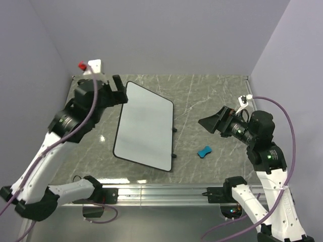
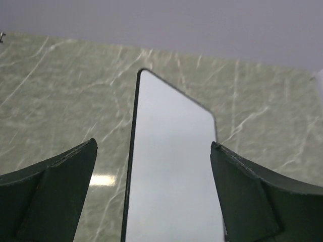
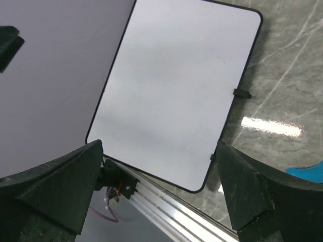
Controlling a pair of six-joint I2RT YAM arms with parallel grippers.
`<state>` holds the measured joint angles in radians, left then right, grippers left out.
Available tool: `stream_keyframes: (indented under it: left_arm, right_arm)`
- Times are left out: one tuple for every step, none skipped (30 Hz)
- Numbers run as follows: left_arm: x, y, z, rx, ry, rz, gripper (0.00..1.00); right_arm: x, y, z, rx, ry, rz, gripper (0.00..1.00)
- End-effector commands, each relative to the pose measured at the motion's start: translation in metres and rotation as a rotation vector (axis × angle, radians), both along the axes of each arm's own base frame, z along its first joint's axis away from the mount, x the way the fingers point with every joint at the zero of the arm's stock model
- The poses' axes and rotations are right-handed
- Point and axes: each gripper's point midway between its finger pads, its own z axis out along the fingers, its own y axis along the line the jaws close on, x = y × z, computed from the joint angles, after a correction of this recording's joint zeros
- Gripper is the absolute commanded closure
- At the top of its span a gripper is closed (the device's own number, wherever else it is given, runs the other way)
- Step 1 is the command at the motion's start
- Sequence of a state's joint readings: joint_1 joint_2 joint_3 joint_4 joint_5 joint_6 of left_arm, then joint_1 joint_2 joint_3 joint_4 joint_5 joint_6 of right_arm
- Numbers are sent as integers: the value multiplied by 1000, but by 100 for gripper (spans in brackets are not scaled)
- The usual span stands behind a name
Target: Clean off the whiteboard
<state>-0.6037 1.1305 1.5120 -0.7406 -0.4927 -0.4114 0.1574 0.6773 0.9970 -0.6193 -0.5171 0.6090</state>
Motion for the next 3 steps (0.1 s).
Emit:
stream_keyframes:
  left_arm:
    - [5, -14, 10, -83, -56, -32, 1]
    - [3, -11, 12, -89, -64, -26, 1]
    - [2, -10, 13, -96, -69, -19, 1]
  right_arm:
    - [-7, 4, 40, 25, -152, 32, 0]
    - [-7, 2, 39, 17, -148, 23, 0]
    - [-6, 0, 37, 3, -140, 7, 0]
